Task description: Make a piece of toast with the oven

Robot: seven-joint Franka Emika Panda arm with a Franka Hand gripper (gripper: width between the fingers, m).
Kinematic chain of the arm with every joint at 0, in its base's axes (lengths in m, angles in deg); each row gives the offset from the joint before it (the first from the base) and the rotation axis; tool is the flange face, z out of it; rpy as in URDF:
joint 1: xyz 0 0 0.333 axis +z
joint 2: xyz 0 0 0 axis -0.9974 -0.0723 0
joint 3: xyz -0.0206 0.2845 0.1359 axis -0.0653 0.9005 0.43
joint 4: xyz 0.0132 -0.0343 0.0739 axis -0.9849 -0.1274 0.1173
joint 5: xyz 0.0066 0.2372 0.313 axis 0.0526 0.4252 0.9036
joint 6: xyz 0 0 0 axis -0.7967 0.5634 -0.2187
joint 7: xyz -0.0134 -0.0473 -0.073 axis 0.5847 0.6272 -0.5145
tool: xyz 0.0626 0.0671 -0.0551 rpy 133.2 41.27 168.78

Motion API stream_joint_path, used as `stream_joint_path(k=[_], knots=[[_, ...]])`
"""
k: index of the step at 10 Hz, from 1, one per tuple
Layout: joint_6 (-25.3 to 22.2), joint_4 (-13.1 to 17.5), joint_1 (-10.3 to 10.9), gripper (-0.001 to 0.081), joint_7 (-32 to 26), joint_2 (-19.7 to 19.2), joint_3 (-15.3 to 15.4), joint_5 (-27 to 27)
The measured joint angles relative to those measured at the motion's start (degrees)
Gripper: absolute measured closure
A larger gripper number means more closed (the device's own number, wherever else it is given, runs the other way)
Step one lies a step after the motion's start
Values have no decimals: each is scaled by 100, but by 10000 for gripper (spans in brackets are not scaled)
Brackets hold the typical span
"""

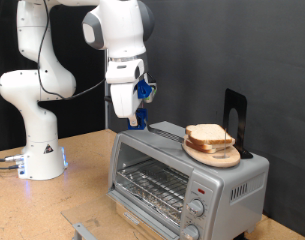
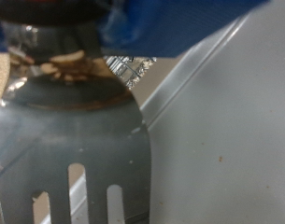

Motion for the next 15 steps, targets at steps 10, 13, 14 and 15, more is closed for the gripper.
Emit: stream_joint_path(k=[10, 13, 14, 15], knots=[[67, 92, 3, 339, 42, 4, 205, 45], [-60, 100, 16, 339, 41, 19, 223, 54], [-147, 79, 23, 339, 35, 34, 229, 66], [-218, 1, 40, 339, 3, 73, 231, 96]])
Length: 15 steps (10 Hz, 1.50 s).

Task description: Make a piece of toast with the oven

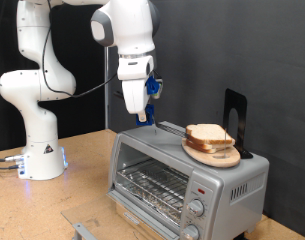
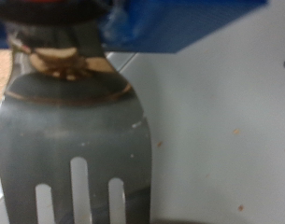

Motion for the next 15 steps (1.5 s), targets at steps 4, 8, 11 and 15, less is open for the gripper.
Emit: stream_joint_path(k=[4, 8, 11, 15], knots=[[57, -190, 19, 339, -38, 206, 2, 209], [75, -194, 19, 339, -105, 405, -21, 341], [75, -180, 13, 339, -99, 476, -29, 355], [71, -29, -5, 339, 120, 349, -25, 326]])
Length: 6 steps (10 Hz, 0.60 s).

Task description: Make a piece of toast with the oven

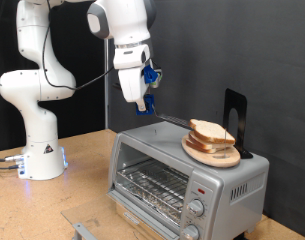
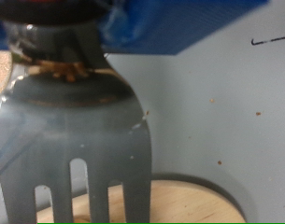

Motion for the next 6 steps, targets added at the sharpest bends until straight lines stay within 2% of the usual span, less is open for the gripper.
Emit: stream_joint_path(k=[6], knots=[[2, 303, 1, 339, 412, -522, 123, -296]])
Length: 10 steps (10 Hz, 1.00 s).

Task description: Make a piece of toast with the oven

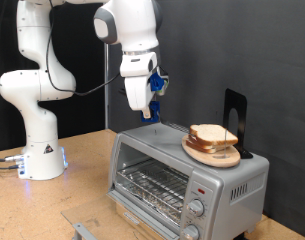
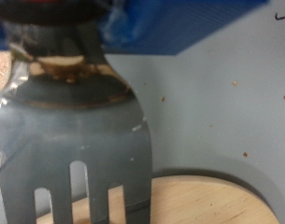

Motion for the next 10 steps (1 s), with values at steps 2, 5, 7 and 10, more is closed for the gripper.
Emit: stream_joint_path(k=[2, 5, 7, 10], knots=[[68, 116, 2, 339, 127, -160, 56, -97], [151, 311, 5, 339, 242, -364, 168, -192], [153, 419, 7, 339, 364, -468, 245, -249], [179, 577, 8, 339, 864, -659, 335, -299]])
